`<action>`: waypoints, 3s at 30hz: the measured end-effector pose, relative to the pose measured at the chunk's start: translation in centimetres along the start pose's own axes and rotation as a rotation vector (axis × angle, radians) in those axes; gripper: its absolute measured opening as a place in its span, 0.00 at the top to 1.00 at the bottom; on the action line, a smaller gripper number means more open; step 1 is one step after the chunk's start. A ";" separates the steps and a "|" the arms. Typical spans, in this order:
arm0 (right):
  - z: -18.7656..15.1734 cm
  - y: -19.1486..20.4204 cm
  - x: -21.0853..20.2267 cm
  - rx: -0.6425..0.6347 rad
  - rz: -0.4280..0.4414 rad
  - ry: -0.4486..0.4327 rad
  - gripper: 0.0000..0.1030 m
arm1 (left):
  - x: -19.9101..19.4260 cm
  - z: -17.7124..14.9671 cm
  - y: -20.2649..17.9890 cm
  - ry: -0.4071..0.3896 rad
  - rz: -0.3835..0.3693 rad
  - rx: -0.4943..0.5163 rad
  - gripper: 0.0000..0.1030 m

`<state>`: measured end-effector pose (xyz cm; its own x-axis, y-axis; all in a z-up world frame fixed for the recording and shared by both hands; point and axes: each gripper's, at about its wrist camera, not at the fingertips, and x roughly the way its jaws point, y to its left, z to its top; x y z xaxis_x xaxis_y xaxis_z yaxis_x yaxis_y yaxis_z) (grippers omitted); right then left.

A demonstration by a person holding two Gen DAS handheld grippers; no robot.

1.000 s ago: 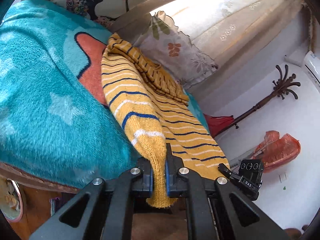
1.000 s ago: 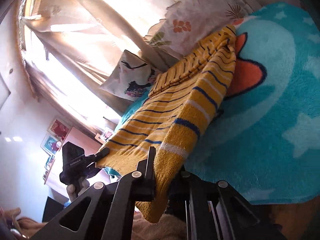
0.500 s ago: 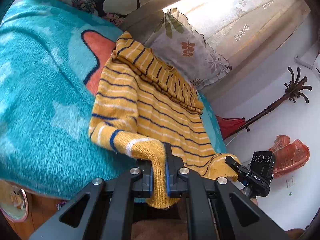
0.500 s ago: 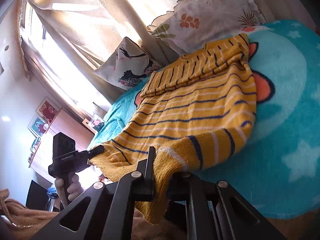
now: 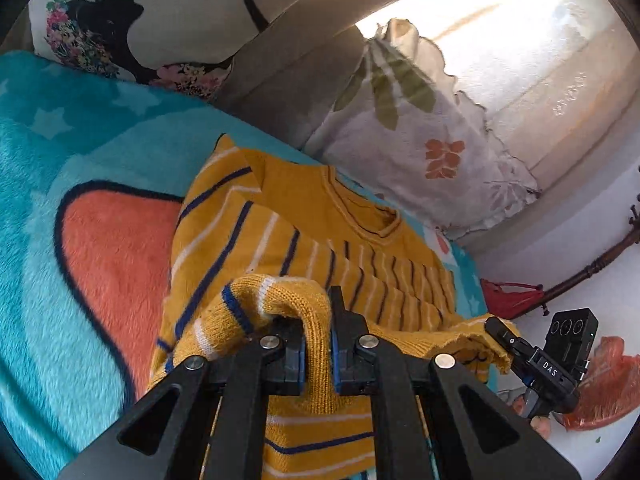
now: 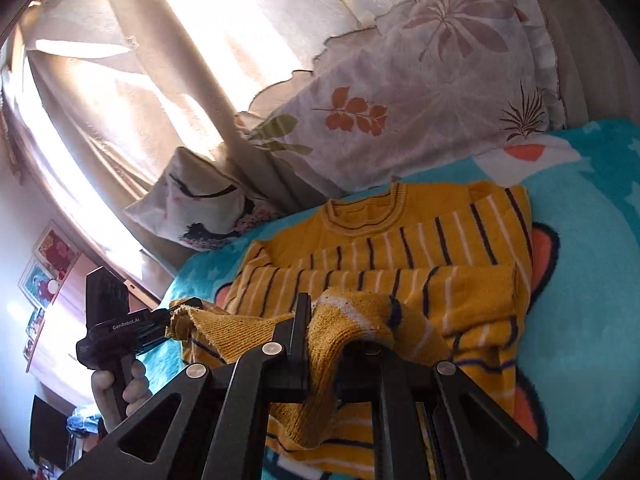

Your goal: Fold small clothes

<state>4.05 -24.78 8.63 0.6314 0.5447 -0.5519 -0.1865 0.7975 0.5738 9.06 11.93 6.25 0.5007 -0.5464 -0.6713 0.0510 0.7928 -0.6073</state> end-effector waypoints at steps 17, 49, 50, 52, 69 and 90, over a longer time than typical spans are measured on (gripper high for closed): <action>5.7 -10.4 7.1 0.434 0.112 -0.021 0.47 | 3.9 6.3 6.2 0.021 -0.317 -0.353 0.52; 3.2 -10.4 2.1 0.081 -0.416 -0.074 0.31 | -3.3 -0.3 5.5 -0.024 0.289 0.024 0.41; 3.0 -9.9 1.1 0.064 -0.419 -0.091 0.31 | -3.9 -0.7 5.5 -0.026 0.280 0.020 0.41; 2.7 -8.3 -0.6 0.020 -0.409 -0.120 0.30 | -5.2 -1.6 5.1 -0.046 0.271 0.030 0.41; -5.0 -3.7 2.1 -0.126 -0.290 0.061 0.33 | -2.3 -8.3 0.0 0.003 0.409 0.253 0.38; -7.3 -0.2 1.3 -0.225 -0.354 -0.100 0.29 | -4.7 -9.7 5.9 -0.239 0.292 0.017 0.36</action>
<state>-0.58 -22.31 3.35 0.7538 0.2087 -0.6231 -0.0983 0.9734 0.2071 -1.34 16.55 1.75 0.6836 -0.2202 -0.6958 -0.1104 0.9112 -0.3968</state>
